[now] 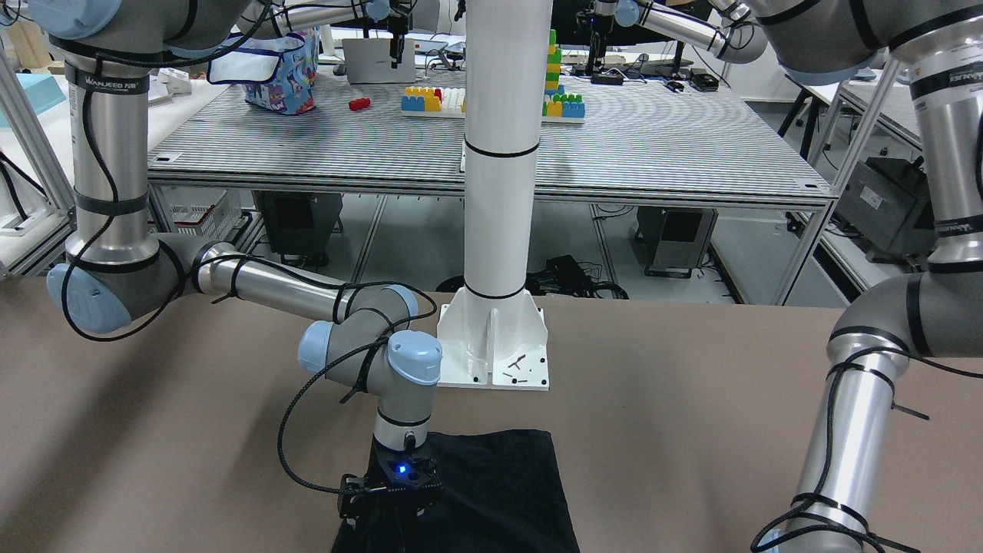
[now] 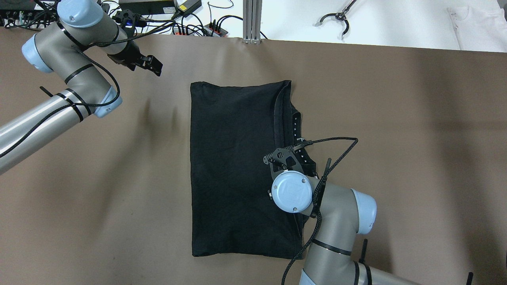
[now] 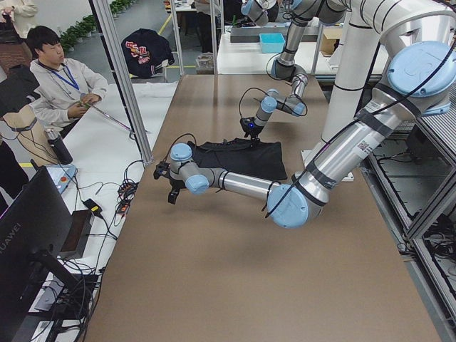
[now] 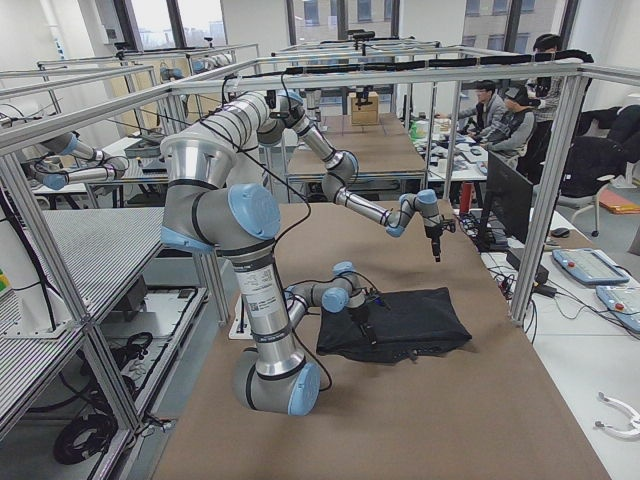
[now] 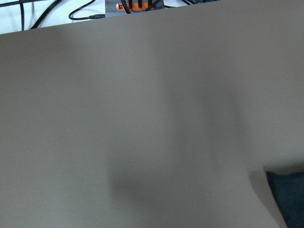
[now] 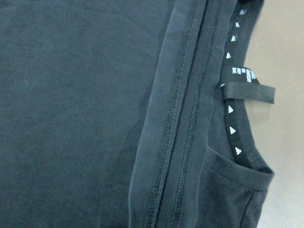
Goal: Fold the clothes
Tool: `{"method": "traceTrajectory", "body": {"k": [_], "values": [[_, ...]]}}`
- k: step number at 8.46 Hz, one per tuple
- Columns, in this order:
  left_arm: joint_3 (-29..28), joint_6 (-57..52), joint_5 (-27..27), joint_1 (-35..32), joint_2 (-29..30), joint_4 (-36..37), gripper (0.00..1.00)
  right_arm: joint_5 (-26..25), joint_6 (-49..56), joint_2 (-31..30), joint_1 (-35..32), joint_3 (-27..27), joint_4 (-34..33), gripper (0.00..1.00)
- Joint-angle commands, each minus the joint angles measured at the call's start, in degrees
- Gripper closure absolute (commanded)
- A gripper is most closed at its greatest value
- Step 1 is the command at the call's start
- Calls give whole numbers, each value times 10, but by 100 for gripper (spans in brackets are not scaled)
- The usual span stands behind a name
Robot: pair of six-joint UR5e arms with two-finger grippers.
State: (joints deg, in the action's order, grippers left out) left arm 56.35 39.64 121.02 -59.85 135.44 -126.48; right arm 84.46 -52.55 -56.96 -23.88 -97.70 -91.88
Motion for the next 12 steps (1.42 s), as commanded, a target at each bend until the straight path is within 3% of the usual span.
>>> {"method": "traceTrajectory", "body": {"k": [1, 5, 8, 11, 12], "values": [[1, 0, 0, 0, 0, 0, 0, 3, 28, -5, -31, 3, -2, 10], [1, 0, 0, 0, 0, 0, 0, 8, 32, -33, -71, 7, -1, 11], [1, 0, 0, 0, 0, 0, 0, 32, 27, 32, -83, 12, 0, 10], [1, 0, 1, 0, -1, 0, 0, 32, 17, 119, -84, 118, 10, 7], [1, 0, 1, 0, -1, -1, 0, 31, 17, 122, -84, 140, 33, 7]]}}
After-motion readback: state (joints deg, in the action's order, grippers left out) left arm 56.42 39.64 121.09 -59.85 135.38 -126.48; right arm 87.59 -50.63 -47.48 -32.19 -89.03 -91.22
